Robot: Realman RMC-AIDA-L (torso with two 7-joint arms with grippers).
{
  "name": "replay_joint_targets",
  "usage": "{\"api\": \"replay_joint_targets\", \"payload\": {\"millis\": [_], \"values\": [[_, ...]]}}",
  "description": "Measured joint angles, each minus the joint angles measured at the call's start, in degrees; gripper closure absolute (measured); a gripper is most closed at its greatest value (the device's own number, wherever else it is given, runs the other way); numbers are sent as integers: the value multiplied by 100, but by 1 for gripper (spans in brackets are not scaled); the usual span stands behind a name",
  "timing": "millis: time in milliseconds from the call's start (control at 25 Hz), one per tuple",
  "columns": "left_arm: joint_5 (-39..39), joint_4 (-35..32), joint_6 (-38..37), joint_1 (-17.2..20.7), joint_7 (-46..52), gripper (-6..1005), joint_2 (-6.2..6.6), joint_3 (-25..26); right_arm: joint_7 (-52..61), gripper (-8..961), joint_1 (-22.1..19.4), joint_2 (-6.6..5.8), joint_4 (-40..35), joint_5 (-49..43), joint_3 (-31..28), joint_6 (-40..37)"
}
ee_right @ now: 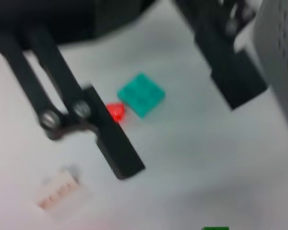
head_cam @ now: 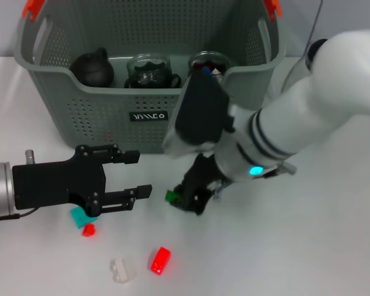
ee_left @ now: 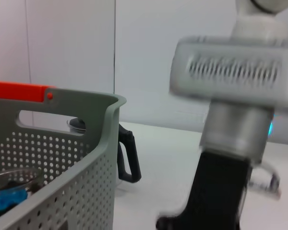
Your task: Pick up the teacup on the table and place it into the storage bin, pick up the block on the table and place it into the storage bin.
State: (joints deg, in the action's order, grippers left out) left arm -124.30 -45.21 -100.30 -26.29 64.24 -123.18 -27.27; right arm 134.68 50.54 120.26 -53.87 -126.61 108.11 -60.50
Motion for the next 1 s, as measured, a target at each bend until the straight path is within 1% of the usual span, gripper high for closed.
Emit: {"api": "replay_joint_targets", "payload": {"millis": [80, 160, 280, 400, 480, 520, 560, 640, 720, 800, 920, 1000], "values": [[-18, -20, -17, 32, 0, 319, 9, 25, 9, 747, -231, -4, -556, -248, -490, -426], [-25, -38, -57, 74, -17, 318, 13, 117, 57, 747, -455, 5, -1262, -491, -1026, -913], [-30, -49, -120, 134, -49, 318, 26, 279, 281, 746, -618, -14, -2236, -691, -1577, -1690], [-37, -51, -154, 187, -87, 318, 37, 370, 438, 746, -649, -5, -3198, -722, -2266, -2405], [-40, -51, -179, 214, -125, 318, 38, 407, 529, 728, -579, 0, -3800, -485, -2829, -2817], [-41, -51, -192, 221, -137, 318, 38, 425, 620, 719, -387, -9, -4137, -76, -3590, -3087], [-41, -51, -196, 222, -137, 318, 39, 433, 620, 709, -387, -9, -4137, -76, -3590, -3087], [-42, -50, -214, 221, -137, 318, 39, 428, 696, 691, -152, -19, -4212, 181, -4318, -3171], [-42, -50, -244, 216, -137, 318, 38, 423, 763, 673, 105, -66, -4048, 194, -4971, -3146], [-42, -49, -274, 211, -137, 317, 36, 428, 760, 654, 324, -194, -3650, 96, -5356, -3046], [-28, -49, -285, 211, -137, 317, 33, 429, 645, 627, 501, -494, -2824, 5, -5392, -2746], [-30, -47, -291, 210, -140, 317, 31, 426, 475, 609, 580, -657, -2213, -26, -5337, -2452]]}}
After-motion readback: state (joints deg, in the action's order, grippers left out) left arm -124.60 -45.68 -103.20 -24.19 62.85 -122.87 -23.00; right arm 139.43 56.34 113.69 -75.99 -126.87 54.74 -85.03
